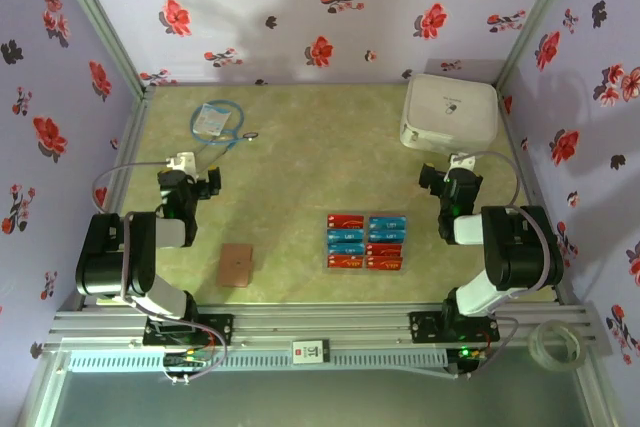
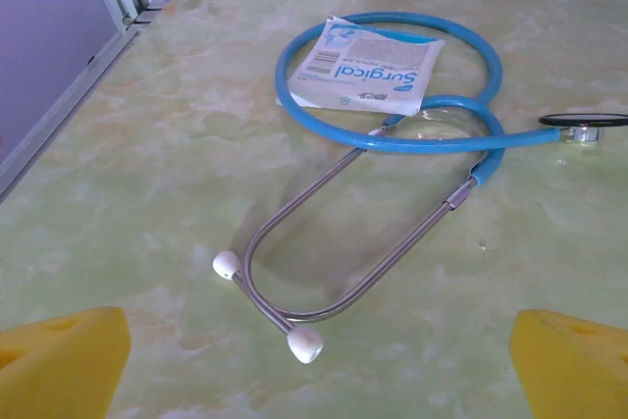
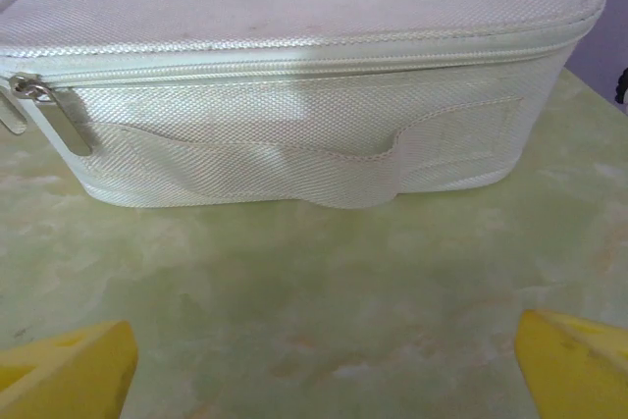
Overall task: Put the credit cards into the card holder
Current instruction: Move the storage box to the center of the table.
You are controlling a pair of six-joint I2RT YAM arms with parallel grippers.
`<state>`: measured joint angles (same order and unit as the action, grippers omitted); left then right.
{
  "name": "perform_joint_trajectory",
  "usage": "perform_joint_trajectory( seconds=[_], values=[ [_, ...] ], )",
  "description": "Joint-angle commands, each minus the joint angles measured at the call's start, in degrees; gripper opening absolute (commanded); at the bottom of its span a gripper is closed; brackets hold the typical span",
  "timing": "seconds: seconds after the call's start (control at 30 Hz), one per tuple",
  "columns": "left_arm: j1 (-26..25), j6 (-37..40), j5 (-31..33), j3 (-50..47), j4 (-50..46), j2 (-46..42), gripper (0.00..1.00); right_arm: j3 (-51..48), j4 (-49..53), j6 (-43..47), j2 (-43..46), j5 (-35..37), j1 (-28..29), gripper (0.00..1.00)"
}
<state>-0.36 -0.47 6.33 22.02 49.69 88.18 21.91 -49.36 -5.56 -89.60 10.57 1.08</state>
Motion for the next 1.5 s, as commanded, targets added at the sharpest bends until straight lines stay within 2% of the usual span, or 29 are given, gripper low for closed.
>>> perform_joint_trajectory(
  seconds=[0.0, 0.97, 1.03, 1.17, 1.27, 1.33, 1.47],
  values=[
    [0.36, -0.1, 0.0, 0.74, 0.64, 0.27, 1.0, 0.63, -0.73, 0.55, 0.19, -1.6, -0.47, 0.99],
    [0.36, -0.21, -0.05, 0.74, 0.61, 0.09, 1.0, 0.63, -0.77, 0.13, 0.84, -1.72, -0.71, 0.99],
    [0.36, -0.54, 0.36, 1.32, -1.67, -1.4, 1.0, 1.77, 3.68, -0.04, 4.07, -0.65, -0.64, 0.99],
    [0.36, -1.02, 3.13, 3.96, -9.35, -5.59, 1.0, 6.74, 19.58, -2.42, 12.59, 3.74, -0.64, 0.99],
    [0.32, -3.14, 5.26, 6.08, -16.69, -9.81, 1.0, 11.13, 30.07, -12.02, 18.1, 10.89, -0.73, 0.99],
    [0.33, -4.99, 6.76, 7.46, -21.56, -13.13, 1.0, 14.85, 40.05, -21.67, 20.67, 15.57, -0.86, 0.99],
    [-0.26, -8.43, 7.29, 10.81, -32.16, -19.72, 1.0, 19.0, 47.08, -24.46, 23.25, 5.34, -1.04, 0.99]
  ],
)
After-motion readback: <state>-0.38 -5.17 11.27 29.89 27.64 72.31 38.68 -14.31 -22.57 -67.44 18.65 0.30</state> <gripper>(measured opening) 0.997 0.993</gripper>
